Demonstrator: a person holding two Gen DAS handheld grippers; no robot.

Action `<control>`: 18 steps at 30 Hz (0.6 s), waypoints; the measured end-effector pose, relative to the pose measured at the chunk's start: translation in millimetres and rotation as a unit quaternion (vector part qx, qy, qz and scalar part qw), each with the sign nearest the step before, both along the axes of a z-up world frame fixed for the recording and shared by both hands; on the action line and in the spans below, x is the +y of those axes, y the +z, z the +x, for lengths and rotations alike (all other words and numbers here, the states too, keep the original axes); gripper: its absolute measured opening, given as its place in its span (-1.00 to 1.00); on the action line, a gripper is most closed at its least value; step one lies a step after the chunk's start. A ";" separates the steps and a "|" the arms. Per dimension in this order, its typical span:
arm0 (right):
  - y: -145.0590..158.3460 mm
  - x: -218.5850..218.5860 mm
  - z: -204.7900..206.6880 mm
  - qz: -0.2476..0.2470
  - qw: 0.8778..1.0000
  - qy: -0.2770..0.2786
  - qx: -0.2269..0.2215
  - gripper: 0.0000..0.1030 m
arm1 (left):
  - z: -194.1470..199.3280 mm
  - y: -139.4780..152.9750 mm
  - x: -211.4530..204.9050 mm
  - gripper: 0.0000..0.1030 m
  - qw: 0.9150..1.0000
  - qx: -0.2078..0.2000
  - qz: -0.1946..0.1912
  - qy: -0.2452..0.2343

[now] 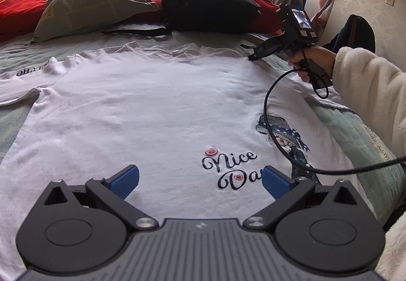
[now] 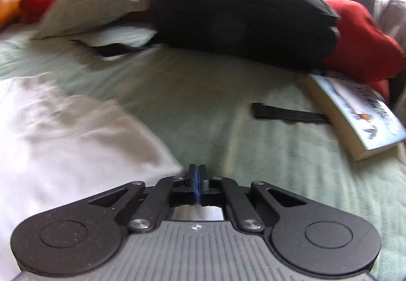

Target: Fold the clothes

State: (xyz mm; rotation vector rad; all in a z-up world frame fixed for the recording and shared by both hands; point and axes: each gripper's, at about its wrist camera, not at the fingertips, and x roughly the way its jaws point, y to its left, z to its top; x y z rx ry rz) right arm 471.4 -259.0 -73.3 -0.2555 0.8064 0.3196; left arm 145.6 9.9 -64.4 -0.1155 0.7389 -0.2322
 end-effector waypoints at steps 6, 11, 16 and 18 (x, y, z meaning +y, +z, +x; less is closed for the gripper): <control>34.4 -31.1 -6.2 0.059 0.998 -0.025 -0.013 -0.83 | -1.0 3.2 1.9 0.98 1.000 -0.001 0.005 0.001; 52.0 -91.3 -28.7 0.050 0.997 -0.062 -0.014 -0.72 | 0.5 3.1 -6.3 0.98 1.000 0.004 0.014 -0.014; 38.5 -136.5 -57.0 0.044 0.994 -0.096 0.001 -0.72 | -1.8 4.1 -20.2 0.98 0.999 0.002 0.025 -0.033; 30.6 -150.9 -68.6 0.046 0.993 -0.105 0.007 -0.71 | -2.1 3.8 -24.7 0.98 0.999 0.004 0.029 -0.038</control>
